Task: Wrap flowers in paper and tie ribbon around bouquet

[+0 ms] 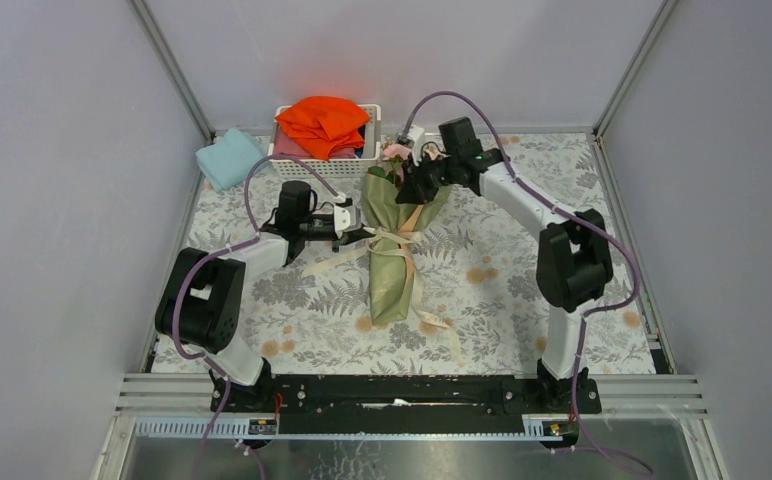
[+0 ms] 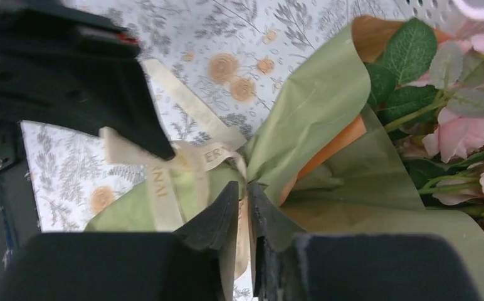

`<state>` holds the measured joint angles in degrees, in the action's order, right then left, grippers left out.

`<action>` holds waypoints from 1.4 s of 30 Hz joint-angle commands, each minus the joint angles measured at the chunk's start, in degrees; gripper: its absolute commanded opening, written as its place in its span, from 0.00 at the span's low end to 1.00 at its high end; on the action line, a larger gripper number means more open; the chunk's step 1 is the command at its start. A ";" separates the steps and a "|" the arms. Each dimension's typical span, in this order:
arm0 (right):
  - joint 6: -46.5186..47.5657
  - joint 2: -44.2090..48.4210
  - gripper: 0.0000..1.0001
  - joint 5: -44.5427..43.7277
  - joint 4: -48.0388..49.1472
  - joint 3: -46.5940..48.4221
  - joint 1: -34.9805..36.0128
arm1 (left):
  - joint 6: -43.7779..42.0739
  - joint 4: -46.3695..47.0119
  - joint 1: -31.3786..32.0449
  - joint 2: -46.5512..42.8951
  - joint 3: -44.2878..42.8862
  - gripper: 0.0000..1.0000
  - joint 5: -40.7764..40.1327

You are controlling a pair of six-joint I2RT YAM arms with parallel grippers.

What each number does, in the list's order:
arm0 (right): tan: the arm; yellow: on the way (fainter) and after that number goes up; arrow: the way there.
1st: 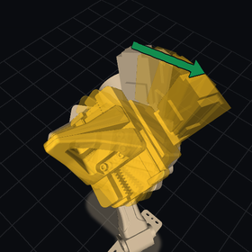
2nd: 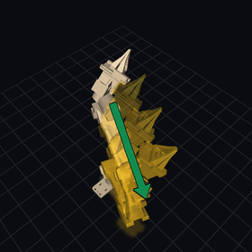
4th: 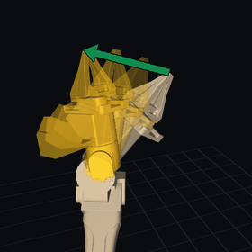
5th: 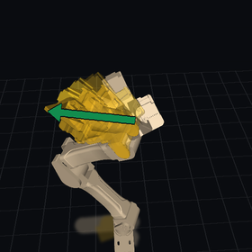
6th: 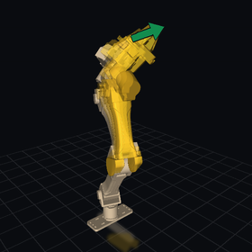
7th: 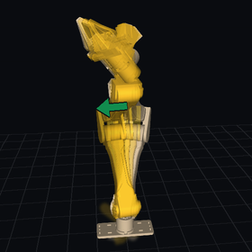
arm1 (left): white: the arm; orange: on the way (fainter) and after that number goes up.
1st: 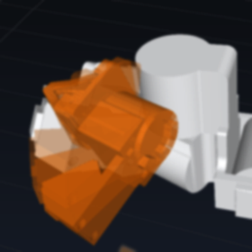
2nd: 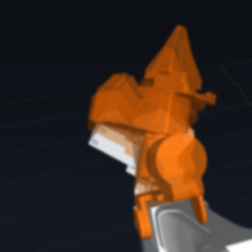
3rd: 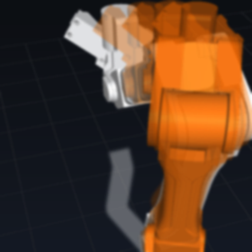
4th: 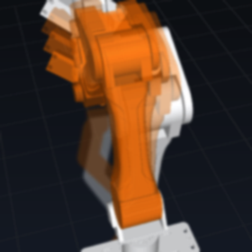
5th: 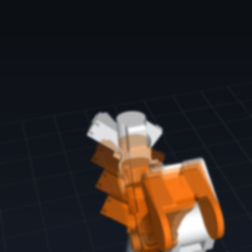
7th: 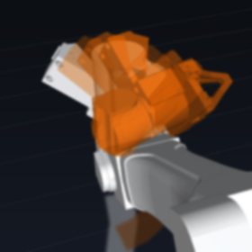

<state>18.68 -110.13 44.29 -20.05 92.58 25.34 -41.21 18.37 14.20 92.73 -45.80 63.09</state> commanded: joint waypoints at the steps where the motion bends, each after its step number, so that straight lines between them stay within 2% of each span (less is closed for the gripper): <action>1: -1.73 -5.69 0.15 -8.49 -1.37 4.68 3.43 | -3.19 -0.62 0.44 -0.04 0.13 0.00 0.89; 4: 1.70 -8.11 0.13 -9.10 -5.94 6.07 5.35 | -3.26 -0.75 0.48 -0.24 0.26 0.00 0.96; 11: 3.89 -11.00 0.12 -9.45 -8.63 4.71 6.49 | -4.70 -1.14 0.57 -0.14 0.36 0.00 1.16; 15: 8.02 -12.91 0.13 -0.88 -15.69 7.97 6.56 | -5.26 -1.06 0.57 -0.07 0.27 0.00 0.83; 20: 10.14 -11.97 0.16 8.97 -17.89 8.32 6.49 | -5.15 -1.10 0.56 -0.17 0.27 0.00 1.32; 26: 8.34 -12.93 0.19 12.20 -17.17 7.09 6.52 | -4.88 -0.75 0.57 -0.42 0.40 0.00 1.53; 31: 7.21 -10.95 0.25 13.25 -14.86 4.07 6.55 | -5.35 -0.87 0.57 -0.48 0.79 0.00 1.44; 38: 5.58 -8.70 0.41 8.89 -11.97 -1.25 7.82 | -5.06 -0.72 0.57 -0.17 0.63 0.00 1.25; 42: 4.58 -7.75 0.44 9.81 -10.31 -2.62 7.80 | -5.39 -1.07 0.57 -0.01 0.62 0.00 0.99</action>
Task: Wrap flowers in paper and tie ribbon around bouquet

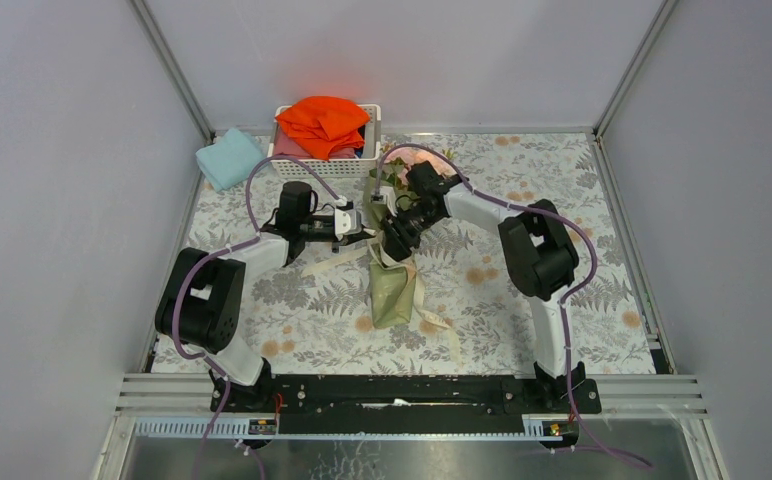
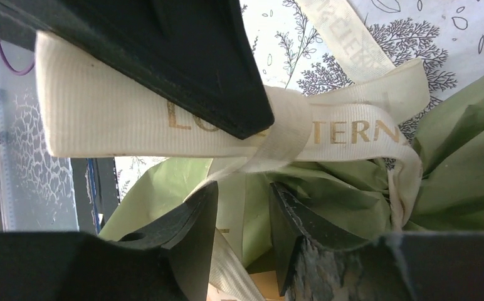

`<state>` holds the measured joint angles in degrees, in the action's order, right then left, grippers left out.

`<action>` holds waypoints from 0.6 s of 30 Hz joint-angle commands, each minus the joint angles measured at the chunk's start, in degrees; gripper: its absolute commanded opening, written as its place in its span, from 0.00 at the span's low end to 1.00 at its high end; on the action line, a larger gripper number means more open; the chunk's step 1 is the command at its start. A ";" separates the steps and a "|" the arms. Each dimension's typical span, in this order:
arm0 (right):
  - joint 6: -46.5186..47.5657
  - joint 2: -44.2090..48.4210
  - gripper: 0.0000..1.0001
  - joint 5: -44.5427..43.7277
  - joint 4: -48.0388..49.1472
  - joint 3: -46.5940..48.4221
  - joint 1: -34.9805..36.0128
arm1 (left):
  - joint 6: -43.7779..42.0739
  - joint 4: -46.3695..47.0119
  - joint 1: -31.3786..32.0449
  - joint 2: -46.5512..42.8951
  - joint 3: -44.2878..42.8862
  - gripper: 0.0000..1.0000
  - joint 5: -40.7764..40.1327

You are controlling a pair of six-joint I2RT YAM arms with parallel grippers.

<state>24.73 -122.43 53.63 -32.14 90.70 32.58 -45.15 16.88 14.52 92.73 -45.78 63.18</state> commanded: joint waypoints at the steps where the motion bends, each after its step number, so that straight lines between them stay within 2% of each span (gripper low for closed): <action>1: -1.63 4.66 0.44 0.89 1.81 -0.49 0.63 | -1.60 0.30 0.24 0.02 0.56 0.00 0.83; 14: -8.61 7.32 0.48 2.02 8.59 -1.75 0.02 | -1.97 0.34 0.22 -0.26 1.00 0.00 0.54; 18: -7.98 7.46 0.51 -1.44 7.46 -2.95 1.10 | -2.03 0.42 0.24 -0.23 1.05 0.00 0.54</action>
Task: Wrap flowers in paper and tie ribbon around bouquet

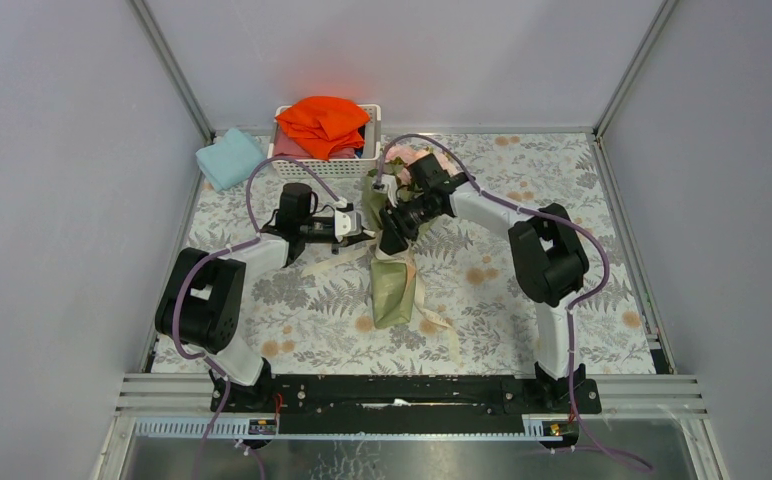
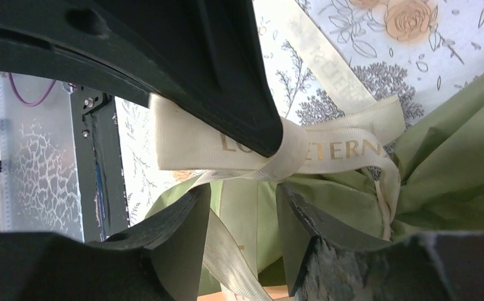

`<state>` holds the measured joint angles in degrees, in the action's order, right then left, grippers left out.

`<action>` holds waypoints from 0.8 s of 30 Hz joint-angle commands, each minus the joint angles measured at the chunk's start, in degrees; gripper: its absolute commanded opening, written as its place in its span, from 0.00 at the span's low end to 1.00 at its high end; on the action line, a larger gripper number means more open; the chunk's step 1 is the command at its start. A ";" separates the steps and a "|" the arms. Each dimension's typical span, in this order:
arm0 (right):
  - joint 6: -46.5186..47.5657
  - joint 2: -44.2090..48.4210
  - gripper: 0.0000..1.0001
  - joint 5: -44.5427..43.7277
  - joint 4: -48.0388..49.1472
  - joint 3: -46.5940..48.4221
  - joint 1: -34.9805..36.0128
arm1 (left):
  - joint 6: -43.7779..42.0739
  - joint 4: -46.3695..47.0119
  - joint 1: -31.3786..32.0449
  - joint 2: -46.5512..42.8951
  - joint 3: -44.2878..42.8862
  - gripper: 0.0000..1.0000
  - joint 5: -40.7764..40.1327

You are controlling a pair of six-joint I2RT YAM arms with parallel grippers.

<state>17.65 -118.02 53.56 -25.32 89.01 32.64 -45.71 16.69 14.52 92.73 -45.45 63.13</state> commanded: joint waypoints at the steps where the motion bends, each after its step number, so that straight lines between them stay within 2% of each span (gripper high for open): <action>1: -0.64 3.26 0.52 -2.62 0.91 -1.94 1.47 | -1.43 0.63 0.24 -0.20 0.72 0.00 0.54; 7: -1.63 3.70 0.55 -6.27 2.77 -4.50 2.71 | -1.35 0.41 0.24 0.06 0.63 0.00 0.39; 13: -2.17 3.43 0.57 -4.97 3.33 -4.36 3.38 | -1.44 0.36 0.24 0.19 0.49 0.00 0.08; 17: -2.30 3.35 0.53 -8.99 4.40 -5.47 4.34 | -1.41 0.33 0.24 0.17 0.62 0.00 0.06; 20: -2.75 3.32 0.42 -12.01 4.99 -6.22 4.41 | -1.31 0.45 0.24 0.15 0.45 0.00 0.09; 23: -2.90 3.74 0.18 -15.26 4.73 -5.74 4.29 | -1.36 0.45 0.24 -0.18 0.36 0.00 0.25; 24: -3.03 3.98 0.13 -16.43 4.90 -5.51 4.35 | -1.73 0.26 0.24 -0.33 0.35 0.00 0.41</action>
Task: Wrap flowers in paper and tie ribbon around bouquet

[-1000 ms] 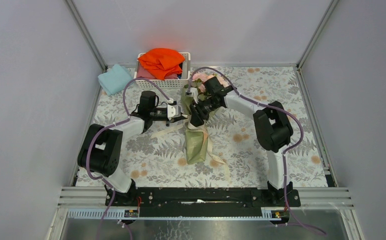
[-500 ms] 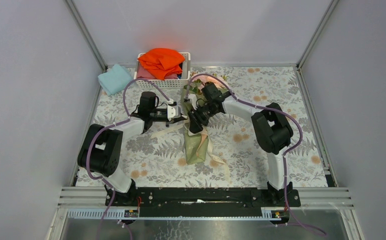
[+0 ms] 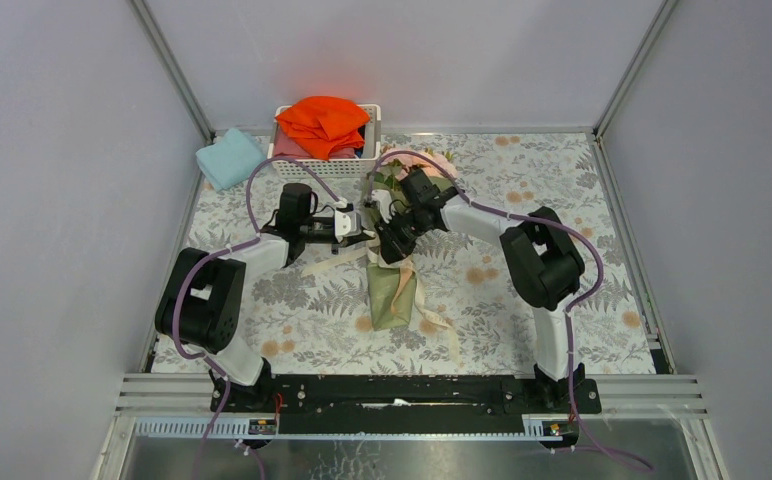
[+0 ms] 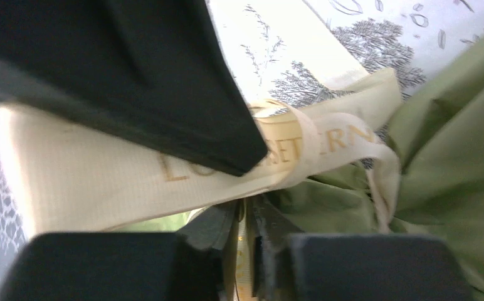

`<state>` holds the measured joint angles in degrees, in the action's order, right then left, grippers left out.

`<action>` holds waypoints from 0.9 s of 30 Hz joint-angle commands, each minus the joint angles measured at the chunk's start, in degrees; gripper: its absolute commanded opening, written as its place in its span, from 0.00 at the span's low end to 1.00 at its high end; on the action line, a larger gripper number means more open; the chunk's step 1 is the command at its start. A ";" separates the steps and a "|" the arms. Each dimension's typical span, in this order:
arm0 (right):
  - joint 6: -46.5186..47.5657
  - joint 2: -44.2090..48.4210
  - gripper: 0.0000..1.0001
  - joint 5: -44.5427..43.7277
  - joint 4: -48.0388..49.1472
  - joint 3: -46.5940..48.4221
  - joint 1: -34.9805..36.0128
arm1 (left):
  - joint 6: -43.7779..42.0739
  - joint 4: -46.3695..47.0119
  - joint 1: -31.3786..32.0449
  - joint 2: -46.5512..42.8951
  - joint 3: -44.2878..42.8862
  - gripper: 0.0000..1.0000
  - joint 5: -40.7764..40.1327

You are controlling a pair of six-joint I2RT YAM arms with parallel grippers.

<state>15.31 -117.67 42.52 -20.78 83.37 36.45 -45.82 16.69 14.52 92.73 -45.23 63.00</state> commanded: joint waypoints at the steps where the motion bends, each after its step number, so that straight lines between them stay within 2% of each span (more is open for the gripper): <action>1: -1.01 4.01 0.10 -6.68 0.57 0.49 0.52 | -2.35 -0.37 0.26 -0.50 0.14 0.00 0.70; 5: -4.69 5.83 0.00 -12.54 4.17 1.60 -0.09 | -5.57 -2.75 0.23 -1.00 0.40 0.00 1.20; 9: -10.66 7.98 0.00 -17.45 9.13 1.13 -1.99 | -8.21 -4.10 0.21 -1.73 0.66 0.00 1.48; 16: -12.66 7.99 0.00 -25.61 9.46 2.81 -2.56 | -10.88 -4.61 0.24 -2.22 0.94 0.00 1.92; 27: -18.96 9.42 0.00 -27.98 14.15 3.17 -5.24 | -27.46 -14.14 0.39 -2.06 1.55 0.00 1.45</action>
<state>0.01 -112.20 17.12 -9.96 84.60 33.17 -64.71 6.48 14.57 92.14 -44.49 63.64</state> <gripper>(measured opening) 0.015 0.008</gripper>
